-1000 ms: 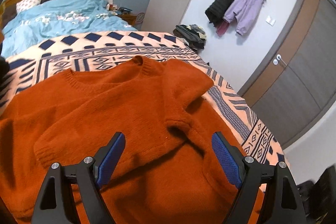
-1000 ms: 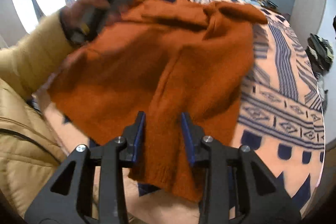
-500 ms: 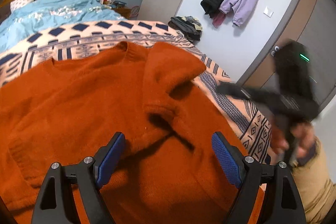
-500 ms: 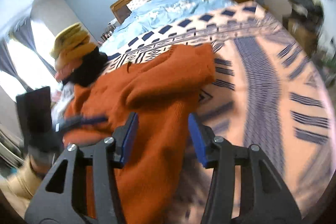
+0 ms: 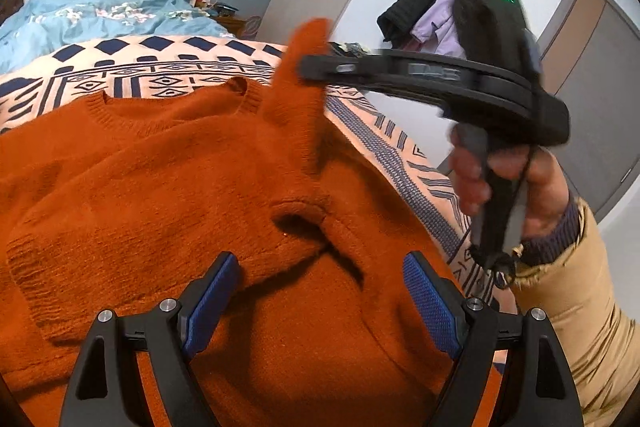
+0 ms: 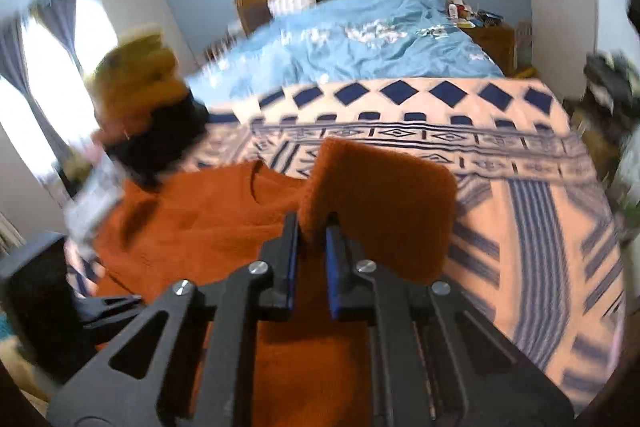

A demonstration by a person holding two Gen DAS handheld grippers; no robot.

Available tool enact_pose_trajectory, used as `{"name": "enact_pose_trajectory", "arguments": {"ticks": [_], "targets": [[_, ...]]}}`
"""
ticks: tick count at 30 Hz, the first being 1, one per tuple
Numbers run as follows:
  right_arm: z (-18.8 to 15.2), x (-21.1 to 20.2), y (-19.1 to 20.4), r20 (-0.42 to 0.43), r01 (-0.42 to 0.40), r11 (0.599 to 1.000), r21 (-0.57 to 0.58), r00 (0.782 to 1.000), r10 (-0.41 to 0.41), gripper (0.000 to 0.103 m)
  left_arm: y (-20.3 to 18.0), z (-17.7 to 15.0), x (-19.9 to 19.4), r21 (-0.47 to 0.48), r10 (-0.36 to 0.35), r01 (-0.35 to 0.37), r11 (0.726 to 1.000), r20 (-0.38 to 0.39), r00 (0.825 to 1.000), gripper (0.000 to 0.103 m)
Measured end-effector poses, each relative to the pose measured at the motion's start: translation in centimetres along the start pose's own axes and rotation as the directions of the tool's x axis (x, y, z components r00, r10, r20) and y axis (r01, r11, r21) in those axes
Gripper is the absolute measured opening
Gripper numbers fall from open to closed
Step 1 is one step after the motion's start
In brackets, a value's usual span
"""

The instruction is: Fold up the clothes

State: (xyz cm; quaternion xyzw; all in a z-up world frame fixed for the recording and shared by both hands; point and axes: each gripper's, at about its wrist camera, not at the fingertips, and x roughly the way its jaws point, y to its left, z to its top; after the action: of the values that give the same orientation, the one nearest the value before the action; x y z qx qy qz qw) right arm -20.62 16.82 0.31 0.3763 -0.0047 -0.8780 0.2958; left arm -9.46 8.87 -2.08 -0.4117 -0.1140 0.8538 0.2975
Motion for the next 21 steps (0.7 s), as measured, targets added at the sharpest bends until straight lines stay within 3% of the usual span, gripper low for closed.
{"name": "enact_pose_trajectory", "arguments": {"ticks": [3,5,10,14,18,21], "targets": [[0.1,2.7,1.4,-0.082,-0.033,0.999,-0.028,0.996,0.031,0.029,0.5,-0.1,0.1,-0.018,-0.013,0.013,1.0,-0.001,1.0,0.086],[-0.2,4.1,2.1,-0.112,-0.026,0.998,-0.051,0.994,0.02,0.031,0.9,-0.1,-0.1,-0.037,-0.026,0.026,0.999,0.002,1.0,0.086],[-1.0,1.1,1.1,-0.008,-0.05,0.998,-0.024,0.999,0.05,0.031,1.4,0.0,-1.0,-0.064,-0.037,0.038,0.997,0.025,0.999,0.086],[-1.4,-0.3,1.1,0.025,0.043,0.996,-0.08,0.999,-0.041,0.031,1.9,0.3,-1.2,-0.085,-0.055,0.058,0.995,0.033,0.998,0.086],[-0.4,2.1,0.5,0.01,0.092,0.994,-0.052,0.996,-0.091,0.031,1.9,0.0,-0.8,-0.091,-0.048,0.05,0.995,0.018,0.999,0.086],[0.1,6.2,1.3,-0.084,0.116,0.99,-0.083,0.989,-0.123,0.031,1.5,-0.1,-0.7,-0.078,-0.044,0.046,0.996,0.018,0.999,0.086]]}}
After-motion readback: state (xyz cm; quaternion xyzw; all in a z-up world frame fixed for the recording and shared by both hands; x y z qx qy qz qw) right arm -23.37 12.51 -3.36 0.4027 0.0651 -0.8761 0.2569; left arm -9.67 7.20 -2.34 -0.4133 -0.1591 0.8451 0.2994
